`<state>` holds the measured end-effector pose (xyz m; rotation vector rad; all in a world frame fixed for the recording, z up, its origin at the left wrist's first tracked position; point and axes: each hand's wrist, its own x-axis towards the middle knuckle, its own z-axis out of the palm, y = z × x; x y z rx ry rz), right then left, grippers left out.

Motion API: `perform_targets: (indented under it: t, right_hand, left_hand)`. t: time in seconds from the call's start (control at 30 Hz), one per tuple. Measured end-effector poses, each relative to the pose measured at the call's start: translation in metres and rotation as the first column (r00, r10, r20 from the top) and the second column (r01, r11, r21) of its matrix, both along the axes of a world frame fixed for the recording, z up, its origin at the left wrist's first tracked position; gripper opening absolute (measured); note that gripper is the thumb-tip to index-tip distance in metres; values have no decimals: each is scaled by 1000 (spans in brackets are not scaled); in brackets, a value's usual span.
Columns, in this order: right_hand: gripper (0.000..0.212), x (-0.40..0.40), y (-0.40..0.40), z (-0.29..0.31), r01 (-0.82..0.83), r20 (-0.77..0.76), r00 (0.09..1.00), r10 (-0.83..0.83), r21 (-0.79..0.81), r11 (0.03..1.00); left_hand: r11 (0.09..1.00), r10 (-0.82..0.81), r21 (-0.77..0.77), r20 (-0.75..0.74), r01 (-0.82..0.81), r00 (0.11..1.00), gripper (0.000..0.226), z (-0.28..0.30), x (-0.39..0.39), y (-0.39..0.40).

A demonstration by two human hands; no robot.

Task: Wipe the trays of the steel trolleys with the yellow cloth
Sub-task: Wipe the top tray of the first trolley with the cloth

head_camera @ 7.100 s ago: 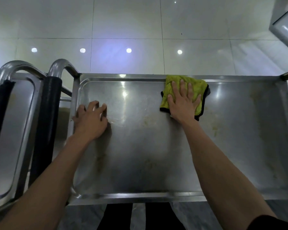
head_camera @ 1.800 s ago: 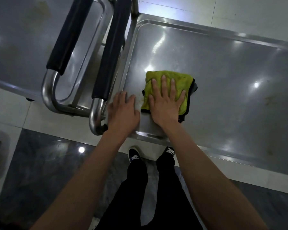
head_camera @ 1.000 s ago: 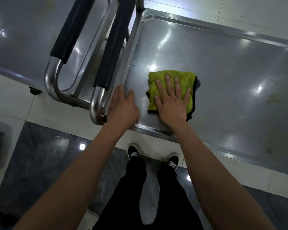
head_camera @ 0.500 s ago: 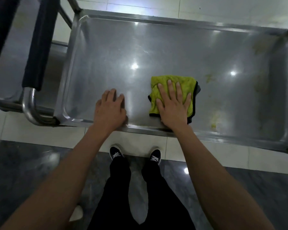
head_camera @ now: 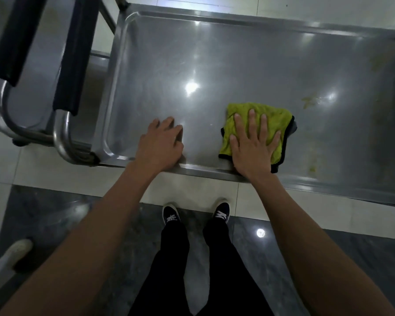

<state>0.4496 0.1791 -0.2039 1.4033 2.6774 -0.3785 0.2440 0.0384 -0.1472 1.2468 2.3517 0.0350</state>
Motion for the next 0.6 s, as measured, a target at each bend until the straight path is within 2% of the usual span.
perform_targets:
  t: [0.1, 0.2, 0.33, 0.5, 0.6]
  right_hand:
    - [56, -30, -23, 0, -28, -11, 1000, 28, -9, 1000]
    - [56, -62, -47, 0, -59, -12, 998, 59, -11, 998]
    - [57, -108, -79, 2, -109, -14, 994, 109, -23, 994]
    - [57, -158, -115, 2, -168, -11, 986, 168, 2, 986]
    - [58, -182, -131, 0, -206, -30, 978, 206, 3, 979]
  left_hand:
    - [992, 78, 96, -16, -76, 997, 32, 4, -19, -27]
    - [992, 116, 51, -86, -112, 989, 29, 7, -38, -64]
    - [1000, 13, -1, -56, -13, 998, 35, 7, -56, -89]
    - [965, 213, 153, 4, -211, 977, 27, 3, -65, -106]
    - [969, 191, 154, 26, -192, 981, 24, -1, -68, -121]
